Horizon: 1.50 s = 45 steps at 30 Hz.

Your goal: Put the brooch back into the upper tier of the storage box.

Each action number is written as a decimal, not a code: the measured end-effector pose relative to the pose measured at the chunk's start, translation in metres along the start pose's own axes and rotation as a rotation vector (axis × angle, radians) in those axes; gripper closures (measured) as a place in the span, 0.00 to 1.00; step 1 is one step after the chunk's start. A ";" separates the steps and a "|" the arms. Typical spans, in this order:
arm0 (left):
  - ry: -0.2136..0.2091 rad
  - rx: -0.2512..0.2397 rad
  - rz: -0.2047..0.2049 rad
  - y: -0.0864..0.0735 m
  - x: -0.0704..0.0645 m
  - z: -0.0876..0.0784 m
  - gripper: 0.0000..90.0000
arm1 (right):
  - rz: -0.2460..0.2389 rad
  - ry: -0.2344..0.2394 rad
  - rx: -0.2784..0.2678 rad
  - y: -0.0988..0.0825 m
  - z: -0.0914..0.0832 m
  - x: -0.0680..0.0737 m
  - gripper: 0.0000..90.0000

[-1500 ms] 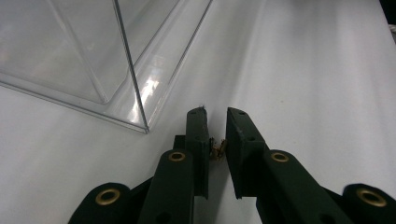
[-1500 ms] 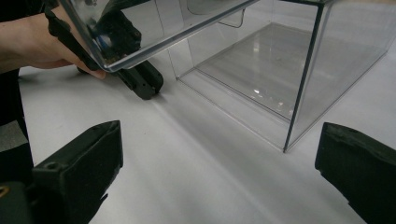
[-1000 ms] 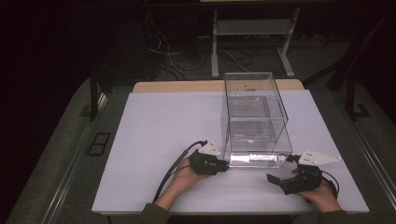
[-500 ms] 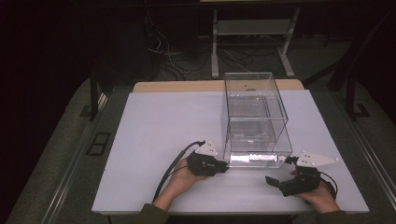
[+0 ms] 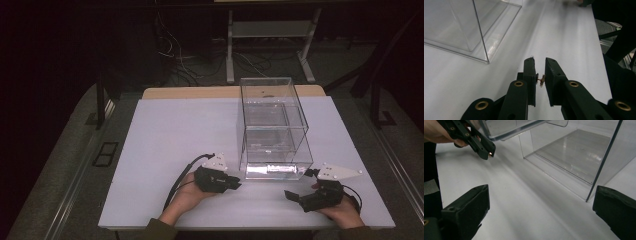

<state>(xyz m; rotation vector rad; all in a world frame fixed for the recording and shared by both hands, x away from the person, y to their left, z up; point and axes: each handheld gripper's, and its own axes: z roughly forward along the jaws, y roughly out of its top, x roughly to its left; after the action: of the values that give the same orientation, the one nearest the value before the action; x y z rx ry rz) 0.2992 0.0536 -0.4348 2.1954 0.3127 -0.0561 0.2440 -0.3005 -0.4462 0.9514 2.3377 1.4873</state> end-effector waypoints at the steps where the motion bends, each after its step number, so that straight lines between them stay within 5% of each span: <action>1: 0.000 0.000 0.000 0.000 0.000 0.000 0.87 | 0.001 0.001 0.001 0.000 0.000 0.000 0.01; 45: -0.055 -0.046 -0.031 0.016 0.002 -0.050 0.87 | -0.003 -0.007 0.003 0.000 -0.001 0.000 0.01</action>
<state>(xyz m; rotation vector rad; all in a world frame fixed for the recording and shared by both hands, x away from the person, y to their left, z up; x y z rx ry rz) 0.3011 0.0842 -0.3920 2.1395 0.3145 -0.1252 0.2434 -0.3010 -0.4462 0.9525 2.3354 1.4778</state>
